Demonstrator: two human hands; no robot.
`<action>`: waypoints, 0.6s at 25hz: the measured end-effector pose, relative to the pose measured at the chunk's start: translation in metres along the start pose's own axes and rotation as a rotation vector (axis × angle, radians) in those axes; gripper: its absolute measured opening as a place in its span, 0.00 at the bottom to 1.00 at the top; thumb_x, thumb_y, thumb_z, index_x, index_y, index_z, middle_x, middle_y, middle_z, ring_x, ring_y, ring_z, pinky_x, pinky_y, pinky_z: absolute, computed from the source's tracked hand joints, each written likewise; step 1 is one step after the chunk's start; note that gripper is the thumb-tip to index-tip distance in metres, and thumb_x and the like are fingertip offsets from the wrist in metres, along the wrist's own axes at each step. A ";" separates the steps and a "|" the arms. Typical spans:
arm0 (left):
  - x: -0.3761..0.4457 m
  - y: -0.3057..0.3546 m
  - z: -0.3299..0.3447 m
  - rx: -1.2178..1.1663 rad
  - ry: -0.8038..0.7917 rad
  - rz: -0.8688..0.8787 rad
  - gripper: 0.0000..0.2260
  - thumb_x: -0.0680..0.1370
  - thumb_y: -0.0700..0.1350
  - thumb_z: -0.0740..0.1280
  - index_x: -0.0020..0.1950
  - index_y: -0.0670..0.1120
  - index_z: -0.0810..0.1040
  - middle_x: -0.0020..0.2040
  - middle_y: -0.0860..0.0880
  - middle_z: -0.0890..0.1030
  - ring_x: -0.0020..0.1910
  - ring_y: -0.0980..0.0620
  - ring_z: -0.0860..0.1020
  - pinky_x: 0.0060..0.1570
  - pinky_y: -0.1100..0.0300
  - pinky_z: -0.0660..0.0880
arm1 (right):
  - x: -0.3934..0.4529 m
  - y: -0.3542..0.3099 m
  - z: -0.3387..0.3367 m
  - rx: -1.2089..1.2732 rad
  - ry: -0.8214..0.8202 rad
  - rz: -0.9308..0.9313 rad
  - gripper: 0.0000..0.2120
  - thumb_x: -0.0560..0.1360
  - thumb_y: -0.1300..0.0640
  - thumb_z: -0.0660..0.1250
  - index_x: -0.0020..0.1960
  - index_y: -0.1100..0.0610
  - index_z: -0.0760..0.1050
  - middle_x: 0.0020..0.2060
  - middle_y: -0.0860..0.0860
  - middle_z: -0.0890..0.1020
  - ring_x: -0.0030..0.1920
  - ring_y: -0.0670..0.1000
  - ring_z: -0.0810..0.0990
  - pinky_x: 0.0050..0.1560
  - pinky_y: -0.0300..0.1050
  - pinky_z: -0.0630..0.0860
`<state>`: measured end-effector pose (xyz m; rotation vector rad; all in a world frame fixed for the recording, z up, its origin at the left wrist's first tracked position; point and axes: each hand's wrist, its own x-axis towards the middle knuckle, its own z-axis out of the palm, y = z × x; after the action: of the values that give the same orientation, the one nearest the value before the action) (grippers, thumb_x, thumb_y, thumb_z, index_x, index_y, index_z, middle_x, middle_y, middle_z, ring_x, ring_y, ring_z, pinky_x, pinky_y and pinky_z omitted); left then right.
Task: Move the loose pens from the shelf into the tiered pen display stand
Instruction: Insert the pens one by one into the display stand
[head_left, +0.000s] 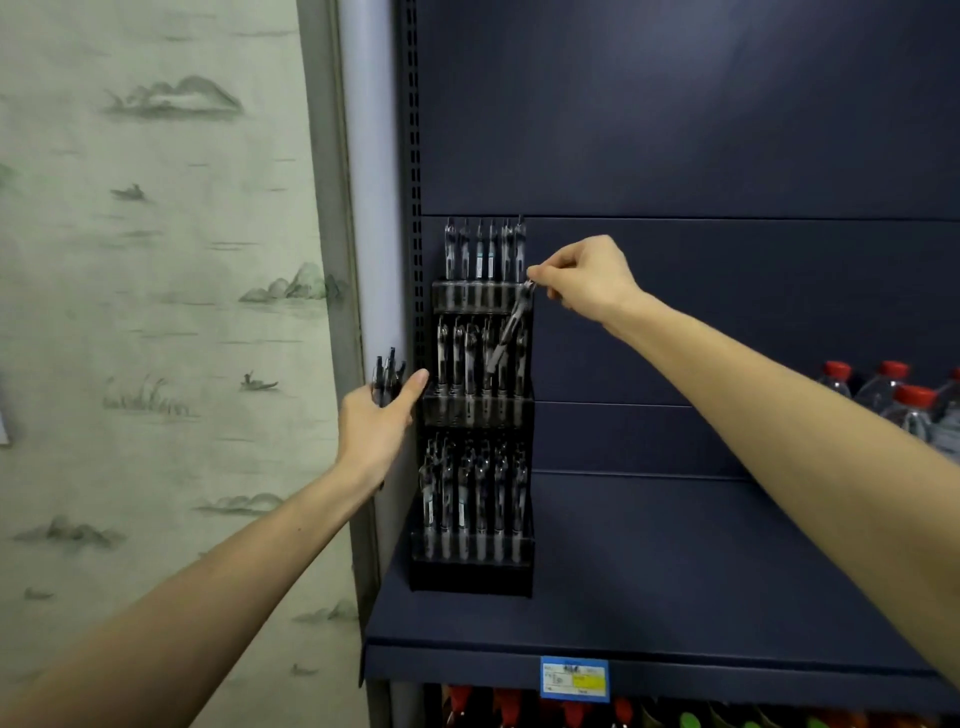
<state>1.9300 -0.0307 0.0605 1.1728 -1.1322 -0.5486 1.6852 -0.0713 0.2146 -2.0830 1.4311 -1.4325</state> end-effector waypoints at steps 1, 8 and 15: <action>0.002 0.002 0.000 0.009 0.003 0.000 0.23 0.78 0.57 0.72 0.31 0.50 0.65 0.26 0.49 0.68 0.24 0.52 0.64 0.30 0.58 0.61 | 0.001 0.002 -0.002 -0.039 0.002 -0.017 0.09 0.78 0.51 0.73 0.43 0.55 0.85 0.32 0.48 0.82 0.33 0.46 0.78 0.43 0.47 0.81; -0.002 0.015 0.002 -0.212 -0.028 -0.021 0.10 0.81 0.42 0.61 0.41 0.48 0.64 0.31 0.49 0.67 0.26 0.53 0.61 0.23 0.62 0.57 | -0.004 -0.001 0.013 -0.249 -0.029 -0.131 0.10 0.79 0.48 0.70 0.46 0.54 0.86 0.33 0.47 0.84 0.38 0.49 0.83 0.48 0.52 0.83; -0.003 0.010 0.005 -0.201 -0.011 -0.019 0.07 0.82 0.42 0.61 0.45 0.48 0.68 0.34 0.47 0.74 0.25 0.54 0.64 0.22 0.62 0.61 | 0.002 -0.016 0.004 -0.412 -0.059 -0.220 0.11 0.79 0.49 0.70 0.48 0.55 0.85 0.34 0.46 0.81 0.41 0.52 0.82 0.50 0.52 0.81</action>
<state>1.9226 -0.0265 0.0686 1.0089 -1.0506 -0.6686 1.6974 -0.0664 0.2243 -2.5789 1.6270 -1.2112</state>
